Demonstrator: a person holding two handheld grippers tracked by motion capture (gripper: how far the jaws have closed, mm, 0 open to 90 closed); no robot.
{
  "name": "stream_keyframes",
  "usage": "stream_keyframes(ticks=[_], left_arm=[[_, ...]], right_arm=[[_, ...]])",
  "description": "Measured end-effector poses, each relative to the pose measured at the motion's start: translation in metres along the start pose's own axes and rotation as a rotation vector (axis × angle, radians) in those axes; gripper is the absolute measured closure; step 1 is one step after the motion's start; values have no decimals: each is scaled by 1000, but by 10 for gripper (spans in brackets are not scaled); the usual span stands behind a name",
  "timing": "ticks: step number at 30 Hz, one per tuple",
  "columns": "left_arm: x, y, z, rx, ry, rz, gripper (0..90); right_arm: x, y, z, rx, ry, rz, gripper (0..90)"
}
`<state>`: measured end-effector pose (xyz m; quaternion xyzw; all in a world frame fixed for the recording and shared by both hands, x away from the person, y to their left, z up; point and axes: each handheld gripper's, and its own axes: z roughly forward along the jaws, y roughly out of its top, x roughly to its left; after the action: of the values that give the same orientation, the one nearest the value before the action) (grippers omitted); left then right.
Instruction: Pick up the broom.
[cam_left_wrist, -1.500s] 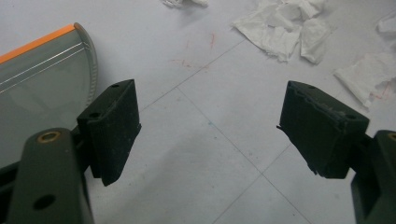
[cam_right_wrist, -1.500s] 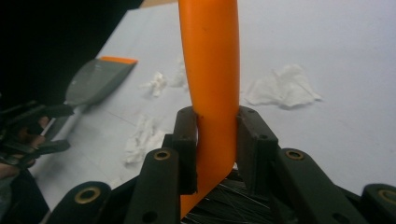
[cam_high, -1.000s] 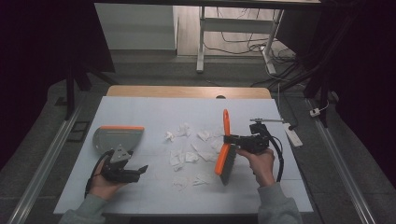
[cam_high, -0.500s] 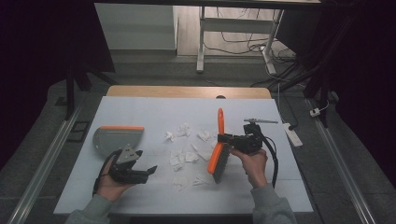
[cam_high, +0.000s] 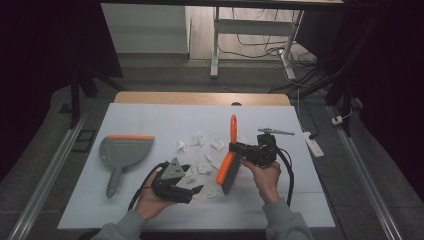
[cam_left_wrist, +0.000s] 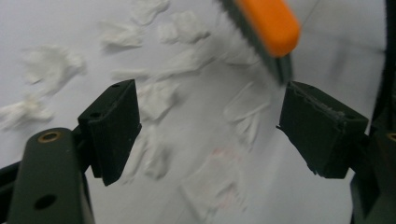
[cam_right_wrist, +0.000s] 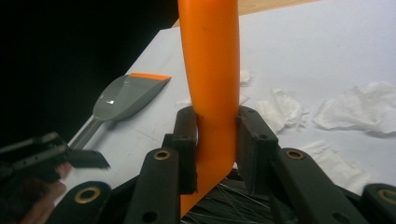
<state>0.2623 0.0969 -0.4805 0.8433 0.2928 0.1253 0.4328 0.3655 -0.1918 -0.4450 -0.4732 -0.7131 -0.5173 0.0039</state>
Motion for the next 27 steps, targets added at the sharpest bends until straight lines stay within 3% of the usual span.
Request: stream_keyframes(ticks=[4, 10, 16, 23, 25, 27], left_arm=[[-15, 10, 18, -11, -44, 13, 216], [-23, 15, 35, -15, -43, 4, 261], [-25, 15, 55, -28, 19, -10, 391], [-20, 14, 61, -59, 27, -65, 574], [-17, 14, 61, -70, 29, -79, 663], [-8, 13, 60, -71, -5, -135, 736]], right_arm=[[4, -3, 4, -20, 1, 3, 704], [7, -8, 10, -45, 12, 24, 704], [10, -12, 14, -65, 21, 46, 703], [13, -14, 14, -87, 27, 60, 703], [14, -15, 14, -98, 36, 78, 703], [14, -15, 13, -106, 40, 78, 701]])
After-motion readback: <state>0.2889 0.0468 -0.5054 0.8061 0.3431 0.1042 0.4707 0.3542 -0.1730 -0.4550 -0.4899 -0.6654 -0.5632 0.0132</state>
